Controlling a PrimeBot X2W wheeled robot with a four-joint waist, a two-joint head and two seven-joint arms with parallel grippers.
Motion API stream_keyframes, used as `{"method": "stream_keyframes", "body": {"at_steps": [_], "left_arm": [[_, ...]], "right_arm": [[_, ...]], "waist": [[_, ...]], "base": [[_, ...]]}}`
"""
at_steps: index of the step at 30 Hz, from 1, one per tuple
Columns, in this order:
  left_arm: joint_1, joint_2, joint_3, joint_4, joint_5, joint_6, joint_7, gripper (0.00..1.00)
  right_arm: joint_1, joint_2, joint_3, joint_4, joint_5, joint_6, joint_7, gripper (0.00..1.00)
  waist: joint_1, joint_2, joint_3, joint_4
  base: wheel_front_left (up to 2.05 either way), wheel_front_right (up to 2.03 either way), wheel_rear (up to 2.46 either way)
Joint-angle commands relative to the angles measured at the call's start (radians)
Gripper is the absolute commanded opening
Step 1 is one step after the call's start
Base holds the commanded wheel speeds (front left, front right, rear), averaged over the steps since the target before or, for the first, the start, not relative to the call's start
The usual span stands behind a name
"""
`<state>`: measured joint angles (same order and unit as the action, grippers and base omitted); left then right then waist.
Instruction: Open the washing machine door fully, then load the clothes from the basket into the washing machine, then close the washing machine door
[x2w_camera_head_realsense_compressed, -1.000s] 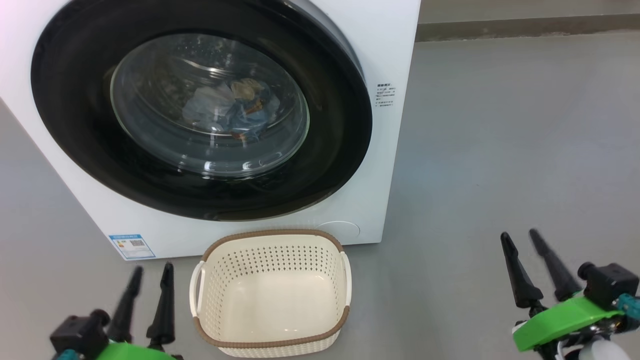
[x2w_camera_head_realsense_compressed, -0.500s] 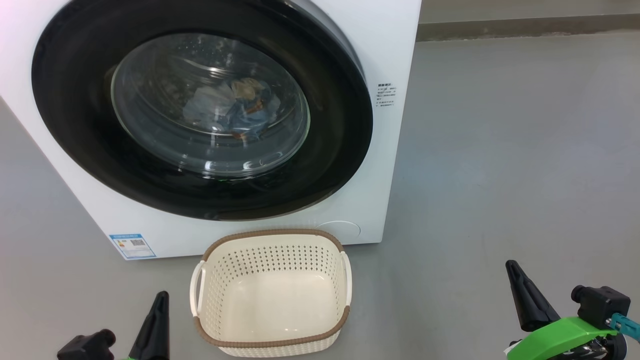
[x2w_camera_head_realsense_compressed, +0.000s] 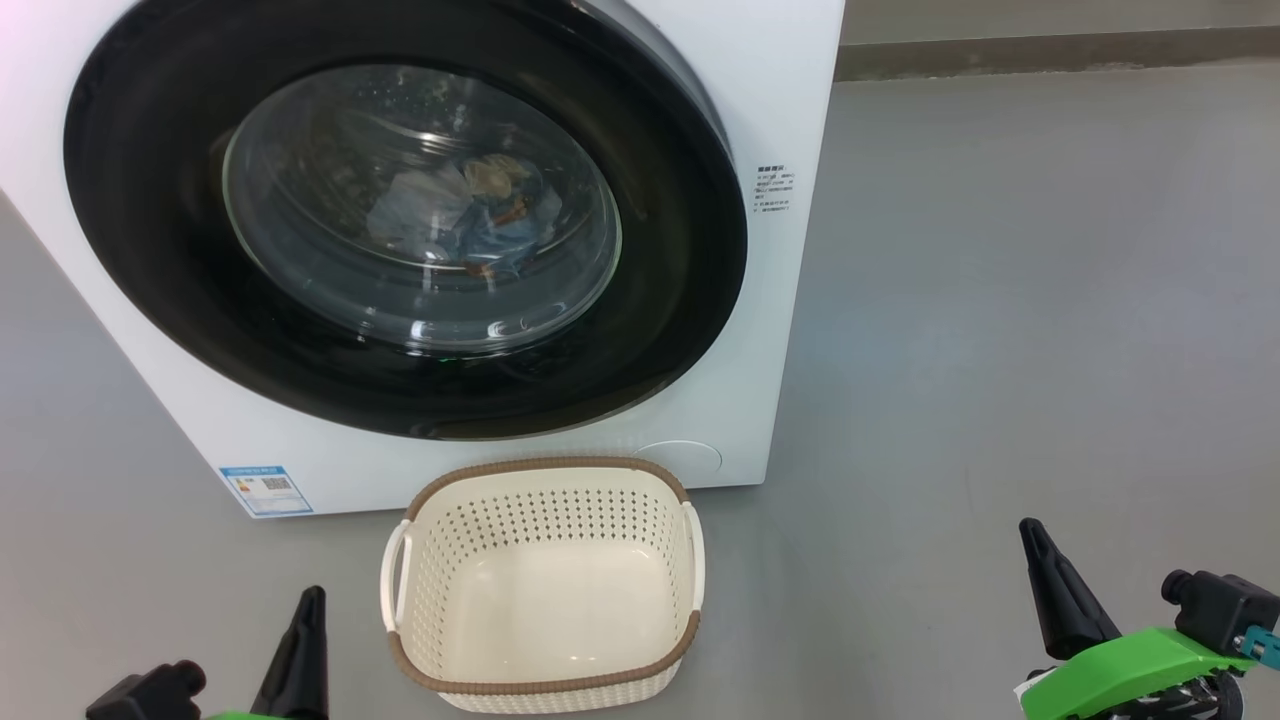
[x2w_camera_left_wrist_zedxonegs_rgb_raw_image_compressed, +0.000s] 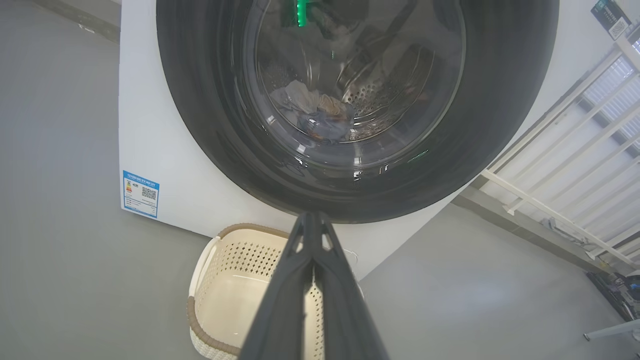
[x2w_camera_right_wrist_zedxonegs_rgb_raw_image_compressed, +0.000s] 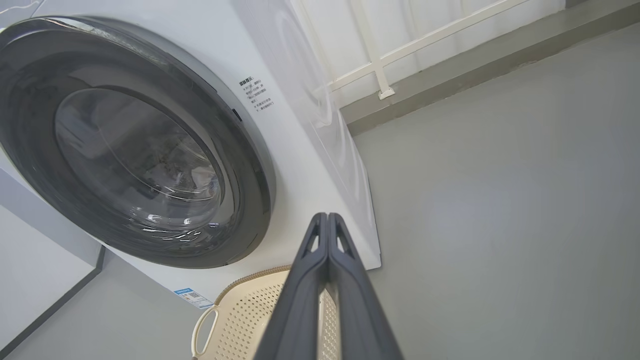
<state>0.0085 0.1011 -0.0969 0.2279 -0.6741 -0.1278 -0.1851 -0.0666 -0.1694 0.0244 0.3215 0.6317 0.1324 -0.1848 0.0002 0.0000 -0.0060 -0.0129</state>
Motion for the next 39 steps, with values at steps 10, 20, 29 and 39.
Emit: {"method": "stream_keyframes", "body": {"at_steps": [10, 20, 29, 39], "left_arm": [[-0.049, 0.003, 0.038, -0.015, -0.118, -0.001, 0.033, 0.0], [-0.055, -0.001, 0.055, -0.012, -0.201, -0.001, 0.059, 0.0], [-0.062, -0.006, 0.072, -0.008, -0.284, -0.001, 0.086, 0.0], [-0.07, -0.012, 0.09, -0.005, -0.376, -0.001, 0.115, 0.0]], "right_arm": [[-0.032, 0.005, -0.019, -0.033, 0.123, 0.0, 0.036, 0.0], [-0.033, 0.017, -0.031, -0.038, 0.209, -0.001, 0.062, 0.0], [-0.034, 0.028, -0.043, -0.042, 0.295, -0.001, 0.089, 0.0], [-0.035, 0.041, -0.057, -0.047, 0.391, -0.001, 0.118, 0.0]], "waist": [[-0.0002, 0.0, 0.001, 0.002], [-0.0002, 0.0, 0.002, 0.003], [-0.0002, 0.0, 0.003, 0.004], [-0.0002, 0.0, 0.004, 0.005]], "base": [[0.0, 0.0, 0.0], [0.0, 0.0, 0.0], [0.0, 0.0, 0.0], [0.0, 0.0, 0.0]]}}
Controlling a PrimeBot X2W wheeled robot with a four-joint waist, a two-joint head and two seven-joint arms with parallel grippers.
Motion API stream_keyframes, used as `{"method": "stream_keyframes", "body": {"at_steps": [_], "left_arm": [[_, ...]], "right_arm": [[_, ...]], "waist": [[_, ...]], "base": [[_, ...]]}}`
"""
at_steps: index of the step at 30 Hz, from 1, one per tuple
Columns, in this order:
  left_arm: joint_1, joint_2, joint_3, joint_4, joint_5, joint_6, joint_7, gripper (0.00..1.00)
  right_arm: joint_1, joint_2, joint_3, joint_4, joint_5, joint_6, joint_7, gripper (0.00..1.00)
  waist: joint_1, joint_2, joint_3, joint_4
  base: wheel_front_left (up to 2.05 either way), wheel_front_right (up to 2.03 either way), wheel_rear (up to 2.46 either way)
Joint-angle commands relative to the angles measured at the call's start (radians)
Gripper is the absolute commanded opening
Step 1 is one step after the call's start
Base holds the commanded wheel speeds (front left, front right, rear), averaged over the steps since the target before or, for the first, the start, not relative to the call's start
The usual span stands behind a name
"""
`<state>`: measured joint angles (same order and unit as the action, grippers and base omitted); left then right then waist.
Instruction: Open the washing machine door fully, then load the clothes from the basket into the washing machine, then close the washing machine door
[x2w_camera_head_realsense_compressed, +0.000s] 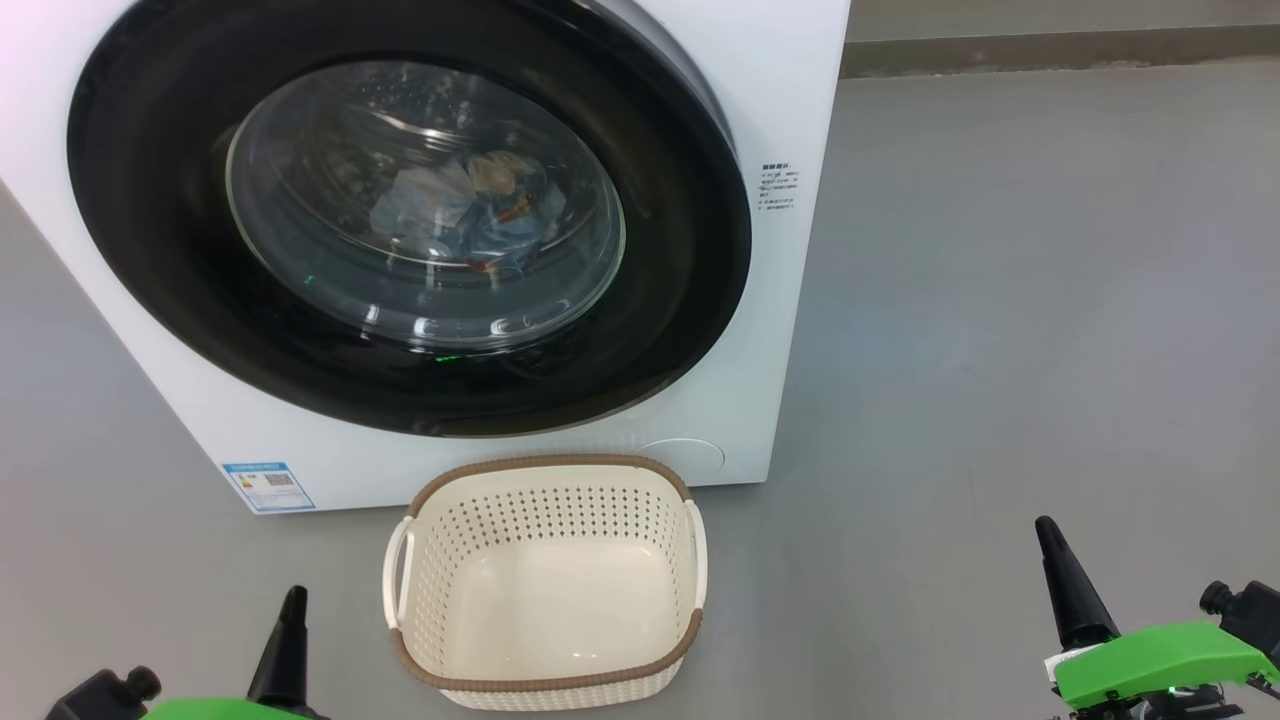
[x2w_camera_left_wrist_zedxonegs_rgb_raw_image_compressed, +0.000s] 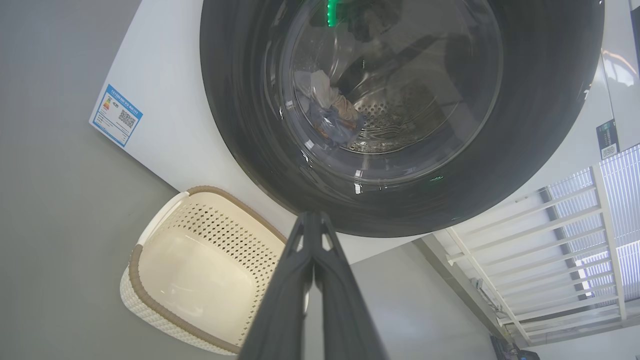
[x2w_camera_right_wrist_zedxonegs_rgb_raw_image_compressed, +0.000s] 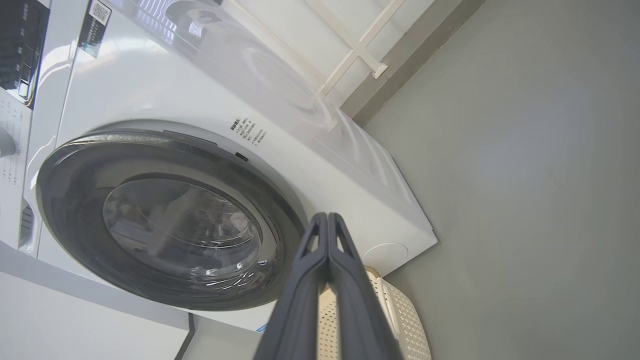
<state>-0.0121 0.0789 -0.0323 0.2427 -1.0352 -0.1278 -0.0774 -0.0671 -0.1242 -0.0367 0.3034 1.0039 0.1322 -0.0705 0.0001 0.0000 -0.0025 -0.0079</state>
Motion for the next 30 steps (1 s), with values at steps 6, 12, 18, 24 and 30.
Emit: {"method": "stream_keyframes", "body": {"at_steps": [6, 12, 18, 24, 30], "left_arm": [[-0.054, 0.006, 0.039, -0.017, -0.08, -0.002, 0.028, 0.0], [-0.059, 0.003, 0.051, -0.015, -0.135, -0.002, 0.045, 0.0], [-0.064, -0.001, 0.062, -0.013, -0.19, -0.002, 0.063, 0.0], [-0.067, -0.004, 0.072, -0.011, -0.236, -0.002, 0.078, 0.0], [-0.072, -0.007, 0.083, -0.009, -0.291, -0.002, 0.096, 0.0]], "right_arm": [[-0.035, 0.005, -0.005, -0.032, 0.086, -0.001, 0.025, 0.0], [-0.036, 0.012, -0.013, -0.035, 0.143, -0.001, 0.043, 0.0], [-0.036, 0.02, -0.021, -0.038, 0.201, -0.001, 0.06, 0.0], [-0.037, 0.026, -0.028, -0.041, 0.249, -0.001, 0.075, 0.0], [-0.038, 0.034, -0.036, -0.044, 0.306, -0.001, 0.093, 0.0]], "waist": [[-0.0001, 0.0, 0.001, 0.001], [-0.0001, 0.0, 0.001, 0.002], [-0.0001, 0.0, 0.002, 0.002], [-0.0001, 0.0, 0.002, 0.003], [-0.0001, 0.0, 0.003, 0.004]], "base": [[0.0, 0.0, 0.0], [0.0, 0.0, 0.0], [0.0, 0.0, 0.0], [0.0, 0.0, 0.0], [0.0, 0.0, 0.0]]}}
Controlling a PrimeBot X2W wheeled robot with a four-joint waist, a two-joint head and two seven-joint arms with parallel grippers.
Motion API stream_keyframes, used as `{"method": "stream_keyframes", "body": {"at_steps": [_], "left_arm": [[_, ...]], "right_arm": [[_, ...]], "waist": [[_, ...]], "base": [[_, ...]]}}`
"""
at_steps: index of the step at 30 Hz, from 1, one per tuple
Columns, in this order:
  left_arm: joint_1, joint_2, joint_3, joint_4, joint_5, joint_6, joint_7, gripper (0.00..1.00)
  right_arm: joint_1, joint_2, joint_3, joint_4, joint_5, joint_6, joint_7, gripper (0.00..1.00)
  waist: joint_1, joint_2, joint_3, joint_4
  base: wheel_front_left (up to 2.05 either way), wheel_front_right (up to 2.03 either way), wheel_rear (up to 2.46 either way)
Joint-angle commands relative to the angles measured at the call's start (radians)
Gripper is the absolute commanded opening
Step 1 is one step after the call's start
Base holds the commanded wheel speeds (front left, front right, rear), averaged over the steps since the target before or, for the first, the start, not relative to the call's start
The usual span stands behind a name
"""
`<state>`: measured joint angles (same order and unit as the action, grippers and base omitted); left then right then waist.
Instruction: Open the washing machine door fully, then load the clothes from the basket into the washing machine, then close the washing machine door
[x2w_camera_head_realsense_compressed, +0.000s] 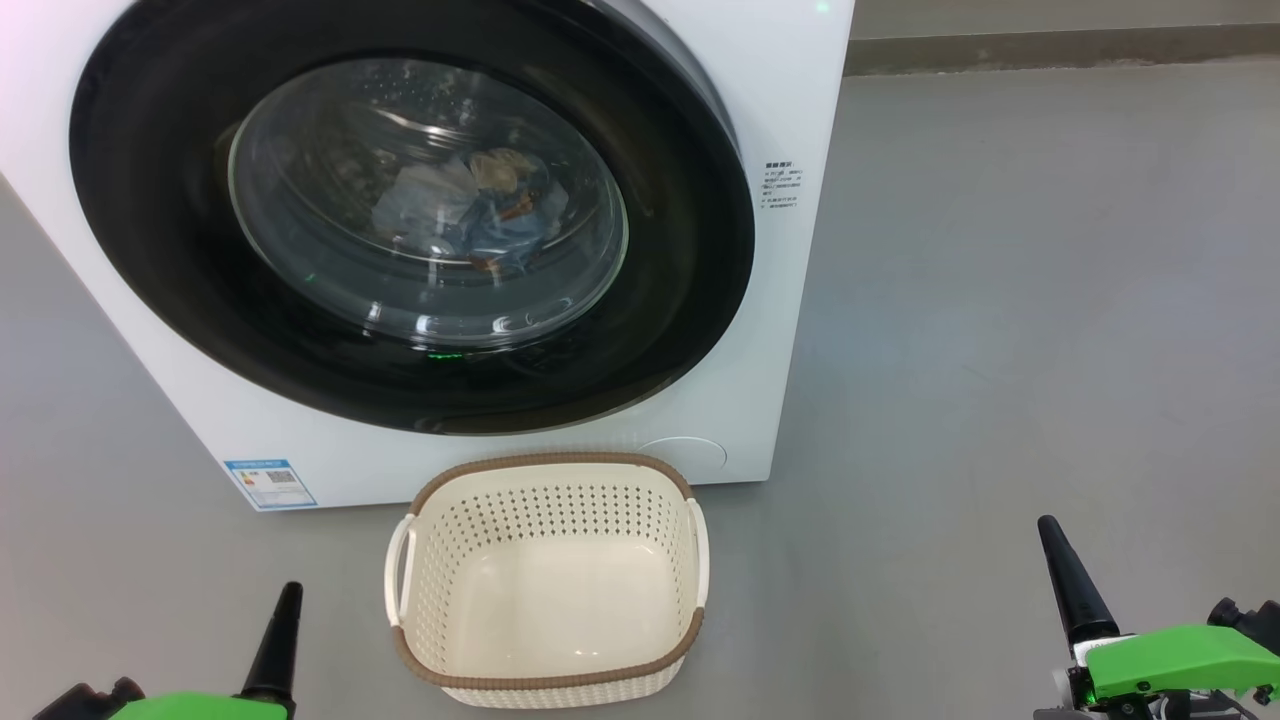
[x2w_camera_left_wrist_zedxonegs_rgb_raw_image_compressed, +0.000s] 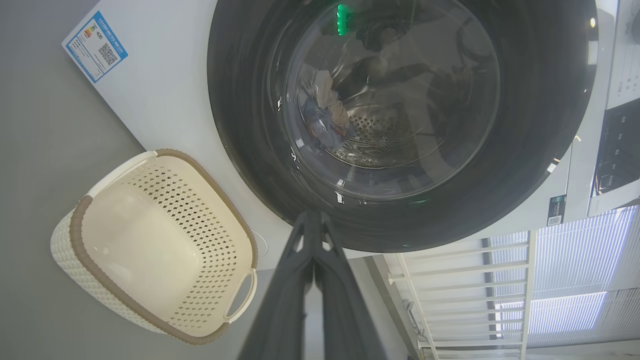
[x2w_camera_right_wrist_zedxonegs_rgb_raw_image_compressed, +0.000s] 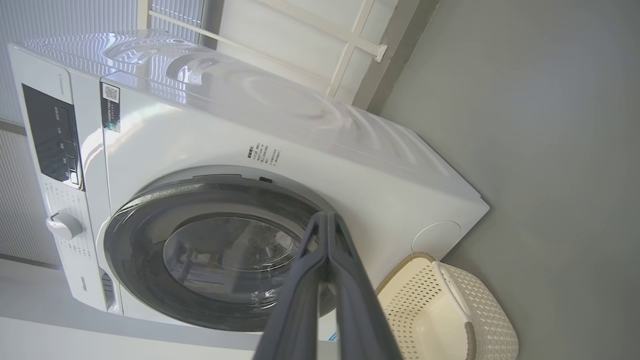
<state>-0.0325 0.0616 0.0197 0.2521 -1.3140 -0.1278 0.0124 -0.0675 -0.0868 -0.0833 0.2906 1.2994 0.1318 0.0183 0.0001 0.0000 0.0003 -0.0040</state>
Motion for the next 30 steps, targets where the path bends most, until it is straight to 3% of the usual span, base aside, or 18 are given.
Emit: {"method": "stream_keyframes", "body": {"at_steps": [1, 30], "left_arm": [[-0.052, 0.009, 0.033, -0.018, -0.021, -0.002, 0.009, 0.0], [-0.074, -0.008, 0.089, -0.008, -0.288, -0.003, 0.095, 0.0]], "right_arm": [[-0.037, -0.002, 0.009, -0.031, 0.02, -0.001, 0.007, 0.0], [-0.04, 0.035, -0.03, -0.045, 0.299, -0.001, 0.092, 0.0]], "waist": [[0.0, 0.0, 0.0, 0.0], [0.0, 0.0, 0.003, 0.004]], "base": [[0.0, 0.0, 0.0], [0.0, 0.0, 0.0]]}}
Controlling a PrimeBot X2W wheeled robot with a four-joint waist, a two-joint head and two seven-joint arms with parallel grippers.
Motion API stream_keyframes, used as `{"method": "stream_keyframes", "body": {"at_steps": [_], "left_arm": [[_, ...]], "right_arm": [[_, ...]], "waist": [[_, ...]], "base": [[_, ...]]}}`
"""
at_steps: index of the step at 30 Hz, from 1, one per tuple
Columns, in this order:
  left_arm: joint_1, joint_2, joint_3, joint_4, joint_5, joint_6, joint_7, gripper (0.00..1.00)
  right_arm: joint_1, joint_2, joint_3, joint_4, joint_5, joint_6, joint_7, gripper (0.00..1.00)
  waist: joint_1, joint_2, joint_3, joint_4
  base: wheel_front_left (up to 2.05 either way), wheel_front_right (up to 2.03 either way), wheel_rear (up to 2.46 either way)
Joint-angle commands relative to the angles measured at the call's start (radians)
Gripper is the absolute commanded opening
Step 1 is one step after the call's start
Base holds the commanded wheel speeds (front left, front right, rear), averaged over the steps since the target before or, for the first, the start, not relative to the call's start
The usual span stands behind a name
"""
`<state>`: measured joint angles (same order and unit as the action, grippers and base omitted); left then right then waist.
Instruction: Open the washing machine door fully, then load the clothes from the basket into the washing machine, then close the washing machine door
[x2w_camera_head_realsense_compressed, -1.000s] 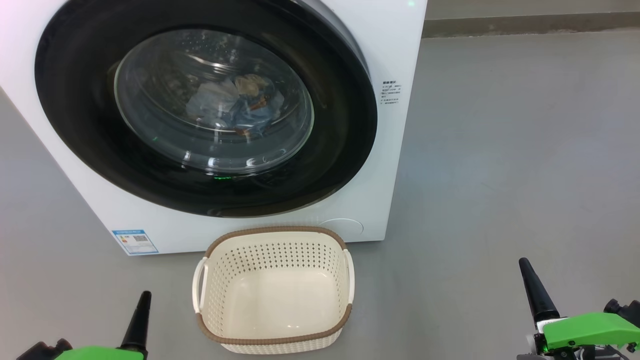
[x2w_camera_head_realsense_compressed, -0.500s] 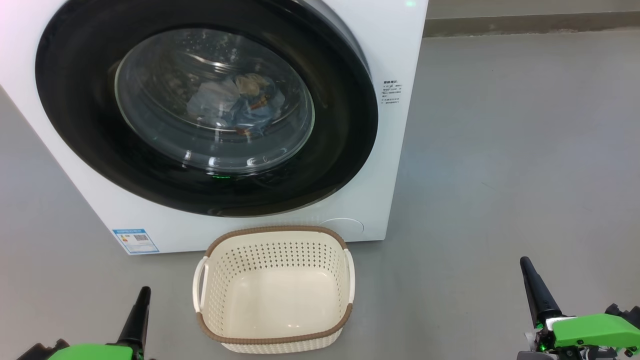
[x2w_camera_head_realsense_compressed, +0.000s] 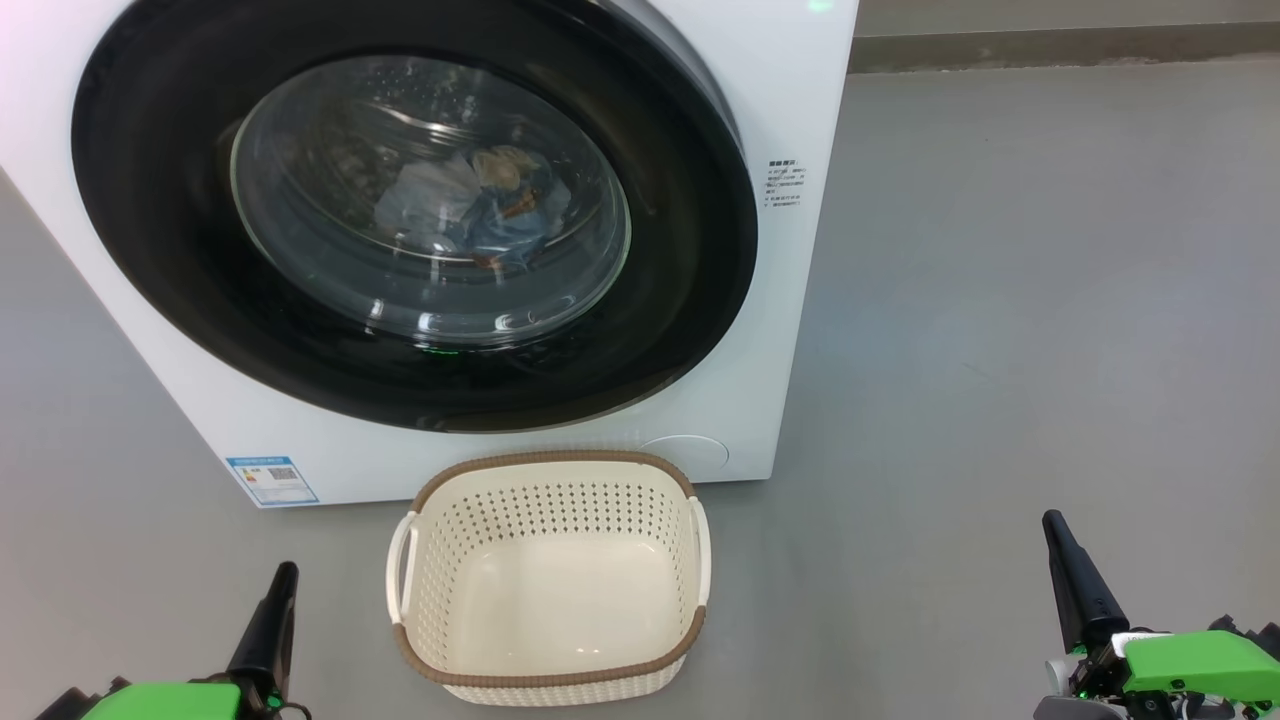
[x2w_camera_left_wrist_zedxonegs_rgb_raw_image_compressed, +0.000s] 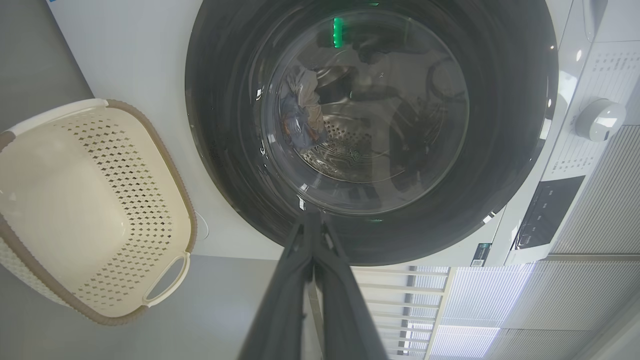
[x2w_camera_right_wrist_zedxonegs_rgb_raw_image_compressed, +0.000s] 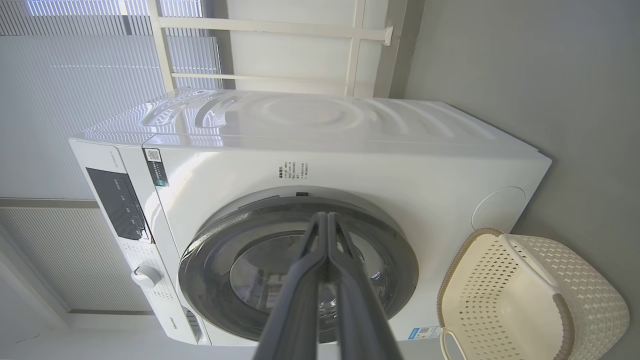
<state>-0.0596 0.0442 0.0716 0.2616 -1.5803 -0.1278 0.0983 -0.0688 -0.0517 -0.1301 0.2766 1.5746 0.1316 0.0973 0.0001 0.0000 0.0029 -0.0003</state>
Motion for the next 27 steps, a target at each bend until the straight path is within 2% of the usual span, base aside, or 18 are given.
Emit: {"method": "stream_keyframes", "body": {"at_steps": [1, 27], "left_arm": [[-0.048, 0.009, 0.039, -0.017, -0.031, -0.003, 0.012, 0.0], [-0.048, 0.008, 0.04, -0.017, -0.03, -0.003, 0.014, 0.0]], "right_arm": [[-0.039, 0.001, 0.016, -0.032, 0.033, -0.001, 0.016, 0.0], [-0.039, 0.001, 0.016, -0.032, 0.034, -0.001, 0.016, 0.0]], "waist": [[-0.0001, 0.0, 0.0, 0.0], [-0.0001, 0.0, 0.0, 0.0]], "base": [[0.0, 0.0, 0.0], [0.0, 0.0, 0.0]]}}
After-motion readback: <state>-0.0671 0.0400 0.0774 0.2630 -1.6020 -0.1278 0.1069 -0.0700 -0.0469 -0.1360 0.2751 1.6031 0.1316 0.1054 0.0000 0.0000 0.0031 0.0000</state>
